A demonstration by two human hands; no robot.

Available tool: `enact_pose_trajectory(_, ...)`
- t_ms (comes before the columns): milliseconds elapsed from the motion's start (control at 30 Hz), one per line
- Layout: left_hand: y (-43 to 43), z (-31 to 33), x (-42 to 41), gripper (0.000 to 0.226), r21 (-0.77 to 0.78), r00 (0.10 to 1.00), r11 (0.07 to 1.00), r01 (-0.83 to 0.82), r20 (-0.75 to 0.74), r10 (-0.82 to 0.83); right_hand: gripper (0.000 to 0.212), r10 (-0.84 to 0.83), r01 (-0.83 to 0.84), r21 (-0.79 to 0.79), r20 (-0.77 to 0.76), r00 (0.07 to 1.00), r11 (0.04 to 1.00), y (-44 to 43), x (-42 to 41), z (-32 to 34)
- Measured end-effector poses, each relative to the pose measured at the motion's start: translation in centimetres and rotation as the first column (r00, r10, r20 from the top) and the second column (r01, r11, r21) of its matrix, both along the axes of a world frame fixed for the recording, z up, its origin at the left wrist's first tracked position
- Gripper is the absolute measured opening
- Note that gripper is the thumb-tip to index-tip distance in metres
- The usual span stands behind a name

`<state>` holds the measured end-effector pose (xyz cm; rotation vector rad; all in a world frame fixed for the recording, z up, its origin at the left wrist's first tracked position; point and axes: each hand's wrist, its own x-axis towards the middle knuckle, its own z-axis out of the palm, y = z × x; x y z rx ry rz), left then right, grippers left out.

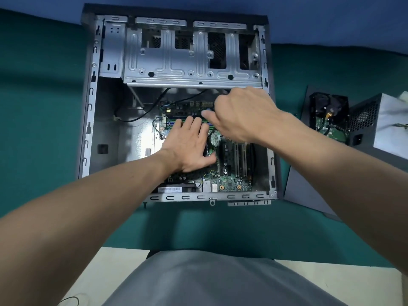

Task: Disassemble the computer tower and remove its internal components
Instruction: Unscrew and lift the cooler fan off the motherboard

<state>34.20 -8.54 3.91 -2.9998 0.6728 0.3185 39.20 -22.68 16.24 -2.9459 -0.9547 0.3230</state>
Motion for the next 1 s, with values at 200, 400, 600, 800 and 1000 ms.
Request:
enact_pose_trajectory(200, -0.1, -0.1, -0.1, 0.08, 0.032, 1.0, 0.999, -0.015, -0.007, 0.015, 0.031, 0.03, -0.066, -0.138, -0.246, 0.969, 0.988, 1.6, 1.3, 1.2)
enact_pose_trajectory(400, -0.1, 0.3, 0.1, 0.092, 0.052, 0.997, 0.998, -0.026, -0.076, 0.03, 0.021, 0.338, -0.376, -0.156, -0.221, 0.915, 0.914, 2.3, 0.7, 2.1)
enact_pose_trajectory(600, 0.1, 0.5, 0.0, 0.092, 0.016, 0.996, 1.0, -0.011, -0.093, 0.013, 0.009, 0.277, -0.329, -0.131, -0.309, 0.91, 0.935, 2.1, 0.5, 2.3)
enact_pose_trajectory(800, 0.7, 1.3, -0.5, 0.123, -0.009, 0.981, 0.993, -0.117, -0.156, 0.114, 0.034, -0.145, 0.003, -0.327, -0.41, 0.901, 0.945, 3.0, 1.1, 3.0)
enact_pose_trajectory(1000, 2.8, 1.0, 0.6, 0.122, -0.127, 0.972, 0.984, 0.124, -0.186, -0.146, 0.032, -0.487, 0.286, -0.417, -0.535, 0.69, 0.863, 4.1, 1.0, 3.4)
